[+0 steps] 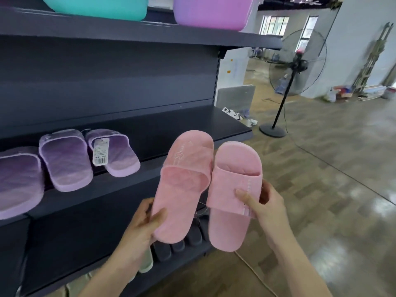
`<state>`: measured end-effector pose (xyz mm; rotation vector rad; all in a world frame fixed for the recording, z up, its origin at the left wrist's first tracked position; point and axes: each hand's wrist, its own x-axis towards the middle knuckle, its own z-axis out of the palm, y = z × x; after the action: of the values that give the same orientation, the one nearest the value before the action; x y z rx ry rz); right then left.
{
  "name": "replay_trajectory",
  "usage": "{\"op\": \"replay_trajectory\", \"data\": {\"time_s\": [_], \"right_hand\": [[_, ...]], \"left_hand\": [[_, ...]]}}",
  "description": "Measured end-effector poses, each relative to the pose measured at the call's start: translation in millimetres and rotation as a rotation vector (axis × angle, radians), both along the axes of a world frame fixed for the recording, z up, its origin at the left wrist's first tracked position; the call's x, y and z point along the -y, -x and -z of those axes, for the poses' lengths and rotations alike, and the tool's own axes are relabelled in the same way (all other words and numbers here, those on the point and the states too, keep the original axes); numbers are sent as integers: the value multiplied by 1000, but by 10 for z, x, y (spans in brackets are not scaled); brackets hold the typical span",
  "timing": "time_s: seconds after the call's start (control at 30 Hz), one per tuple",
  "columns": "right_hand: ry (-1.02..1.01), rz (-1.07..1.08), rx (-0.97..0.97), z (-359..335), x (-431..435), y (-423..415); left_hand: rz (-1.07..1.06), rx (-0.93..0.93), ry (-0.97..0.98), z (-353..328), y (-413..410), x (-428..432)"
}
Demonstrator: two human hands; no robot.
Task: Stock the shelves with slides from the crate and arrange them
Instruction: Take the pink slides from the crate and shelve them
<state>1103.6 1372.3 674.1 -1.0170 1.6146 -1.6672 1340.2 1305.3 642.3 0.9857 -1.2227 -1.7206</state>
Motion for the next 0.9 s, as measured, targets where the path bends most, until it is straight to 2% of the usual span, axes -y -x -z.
{"op": "replay_trajectory", "data": {"time_s": [0.43, 0.67, 0.9], "right_hand": [[-52, -217, -15, -94, 1603, 548], [-156, -276, -164, -158, 2562, 505], [-244, -358, -340, -174, 3339, 380]], "left_hand": [[-291, -157, -86, -110, 583, 761], [-418, -144, -87, -79, 592, 1396], [-553, -53, -130, -29, 588, 1850]]}}
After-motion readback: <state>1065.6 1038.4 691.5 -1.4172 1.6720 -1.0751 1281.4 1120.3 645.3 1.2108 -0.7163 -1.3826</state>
